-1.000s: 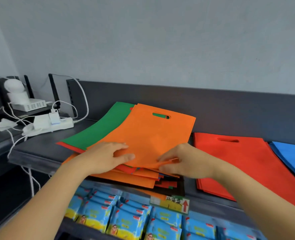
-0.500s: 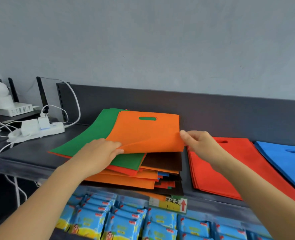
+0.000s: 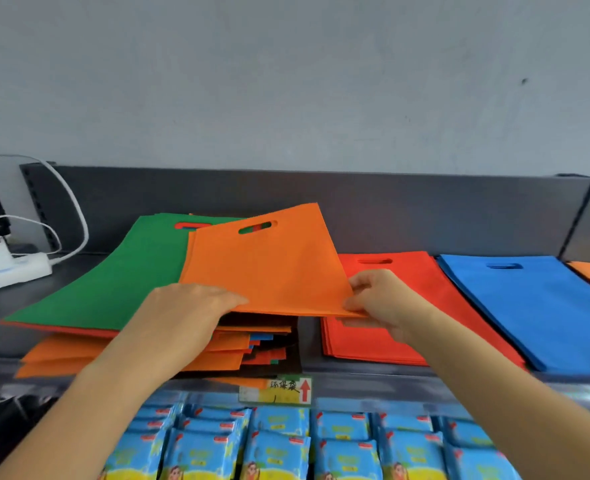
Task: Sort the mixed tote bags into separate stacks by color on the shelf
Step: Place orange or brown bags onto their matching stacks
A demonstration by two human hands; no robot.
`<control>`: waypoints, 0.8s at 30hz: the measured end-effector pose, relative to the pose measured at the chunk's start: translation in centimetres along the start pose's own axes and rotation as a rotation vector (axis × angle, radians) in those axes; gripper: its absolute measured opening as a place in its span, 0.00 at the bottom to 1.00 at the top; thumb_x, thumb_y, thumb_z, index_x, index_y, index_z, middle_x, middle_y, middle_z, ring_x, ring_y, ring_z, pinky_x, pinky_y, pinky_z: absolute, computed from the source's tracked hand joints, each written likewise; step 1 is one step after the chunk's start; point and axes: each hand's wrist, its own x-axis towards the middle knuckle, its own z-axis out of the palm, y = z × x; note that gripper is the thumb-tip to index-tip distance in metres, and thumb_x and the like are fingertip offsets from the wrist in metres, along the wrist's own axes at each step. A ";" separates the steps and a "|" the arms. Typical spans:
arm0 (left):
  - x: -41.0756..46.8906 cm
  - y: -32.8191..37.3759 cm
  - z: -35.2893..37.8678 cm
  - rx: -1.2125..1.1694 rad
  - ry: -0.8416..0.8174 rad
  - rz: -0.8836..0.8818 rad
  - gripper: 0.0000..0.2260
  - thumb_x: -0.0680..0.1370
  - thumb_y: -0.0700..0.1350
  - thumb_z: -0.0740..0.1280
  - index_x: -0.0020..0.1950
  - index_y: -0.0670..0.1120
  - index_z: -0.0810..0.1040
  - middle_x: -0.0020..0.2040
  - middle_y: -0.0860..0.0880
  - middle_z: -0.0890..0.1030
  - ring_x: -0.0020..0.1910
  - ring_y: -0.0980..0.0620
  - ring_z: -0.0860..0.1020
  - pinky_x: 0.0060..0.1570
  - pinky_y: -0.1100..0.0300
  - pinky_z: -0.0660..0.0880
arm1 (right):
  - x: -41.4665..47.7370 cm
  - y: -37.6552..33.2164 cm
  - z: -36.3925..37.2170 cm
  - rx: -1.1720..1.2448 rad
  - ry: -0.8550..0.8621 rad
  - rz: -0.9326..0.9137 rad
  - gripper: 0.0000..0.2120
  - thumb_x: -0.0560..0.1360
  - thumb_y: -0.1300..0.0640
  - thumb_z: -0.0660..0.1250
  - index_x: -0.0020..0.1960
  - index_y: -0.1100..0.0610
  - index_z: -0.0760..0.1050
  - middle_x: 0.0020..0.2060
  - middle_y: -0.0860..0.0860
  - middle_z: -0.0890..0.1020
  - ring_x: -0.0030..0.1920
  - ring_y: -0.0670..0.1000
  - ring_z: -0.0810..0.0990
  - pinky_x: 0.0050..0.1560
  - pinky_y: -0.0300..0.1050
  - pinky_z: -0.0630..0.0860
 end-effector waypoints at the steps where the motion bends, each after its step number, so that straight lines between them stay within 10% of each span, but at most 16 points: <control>1: 0.1 1.0 0.2 -0.021 0.009 0.041 0.24 0.73 0.36 0.68 0.62 0.62 0.76 0.57 0.61 0.80 0.54 0.55 0.80 0.42 0.56 0.77 | -0.4 0.6 -1.0 -0.017 0.057 -0.025 0.11 0.73 0.75 0.61 0.39 0.60 0.74 0.40 0.58 0.78 0.38 0.54 0.80 0.36 0.45 0.82; 5: 1.4 6.5 1.2 0.010 0.136 0.200 0.28 0.54 0.32 0.79 0.47 0.57 0.84 0.42 0.60 0.83 0.36 0.57 0.82 0.23 0.60 0.75 | -2.5 3.3 -7.0 -0.064 0.242 -0.100 0.11 0.74 0.72 0.62 0.40 0.58 0.75 0.45 0.59 0.79 0.40 0.54 0.80 0.34 0.45 0.81; 24: 13.7 46.2 3.7 -0.283 0.234 0.516 0.27 0.58 0.28 0.75 0.50 0.52 0.83 0.43 0.58 0.81 0.42 0.54 0.78 0.29 0.59 0.77 | -16.5 16.9 -44.6 -0.320 0.772 -0.183 0.12 0.75 0.66 0.65 0.58 0.62 0.78 0.51 0.57 0.83 0.46 0.49 0.77 0.48 0.40 0.72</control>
